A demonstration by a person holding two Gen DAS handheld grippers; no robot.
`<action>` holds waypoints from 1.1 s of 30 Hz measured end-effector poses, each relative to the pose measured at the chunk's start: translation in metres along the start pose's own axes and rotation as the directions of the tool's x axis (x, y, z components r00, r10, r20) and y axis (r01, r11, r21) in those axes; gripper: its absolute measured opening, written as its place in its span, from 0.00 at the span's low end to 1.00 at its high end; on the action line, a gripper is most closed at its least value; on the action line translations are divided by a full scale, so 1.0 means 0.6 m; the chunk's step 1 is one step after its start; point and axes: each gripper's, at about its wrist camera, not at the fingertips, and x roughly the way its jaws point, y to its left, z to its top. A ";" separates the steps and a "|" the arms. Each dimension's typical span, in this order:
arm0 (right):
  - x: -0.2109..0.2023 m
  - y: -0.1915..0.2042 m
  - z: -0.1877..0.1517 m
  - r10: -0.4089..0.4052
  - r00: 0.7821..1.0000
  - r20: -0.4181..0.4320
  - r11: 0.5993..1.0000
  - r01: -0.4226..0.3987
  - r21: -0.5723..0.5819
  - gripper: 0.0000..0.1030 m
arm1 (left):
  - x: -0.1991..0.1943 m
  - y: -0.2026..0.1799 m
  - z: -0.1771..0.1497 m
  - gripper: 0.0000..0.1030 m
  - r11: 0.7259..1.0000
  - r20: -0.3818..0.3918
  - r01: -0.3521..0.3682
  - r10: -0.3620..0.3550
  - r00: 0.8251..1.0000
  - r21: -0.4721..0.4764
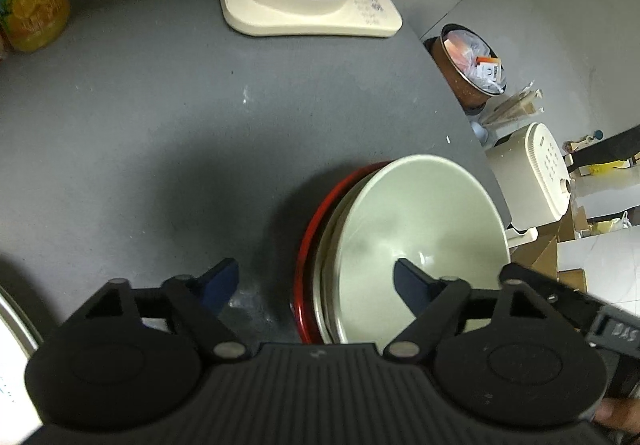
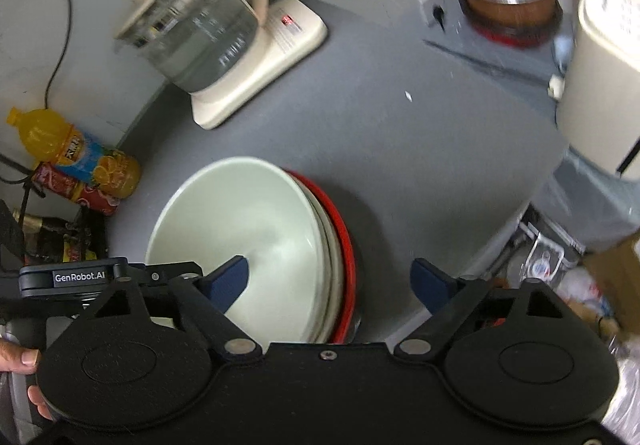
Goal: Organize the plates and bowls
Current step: 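Move the right tool to the red bowl holding the green bowls, then close the right tool on the rim of the red bowl stack, then carry the bowl stack with the right tool onto the plate stack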
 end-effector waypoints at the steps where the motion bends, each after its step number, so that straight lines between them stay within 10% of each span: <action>1: 0.006 -0.003 -0.004 0.003 1.000 -0.008 1.000 -0.002 0.012 0.81 | 0.005 0.002 0.000 0.75 1.000 -0.006 0.005 -0.005 1.000 -0.005; 16: 0.074 -0.031 -0.023 0.044 0.994 -0.097 0.992 -0.033 0.120 0.51 | 0.057 0.041 -0.009 0.32 0.986 -0.076 0.071 -0.083 0.994 -0.148; 33: 0.060 -0.023 -0.018 0.137 0.984 -0.112 0.990 -0.133 0.047 0.42 | 0.041 0.053 -0.033 0.31 0.971 -0.020 0.100 -0.107 0.994 -0.219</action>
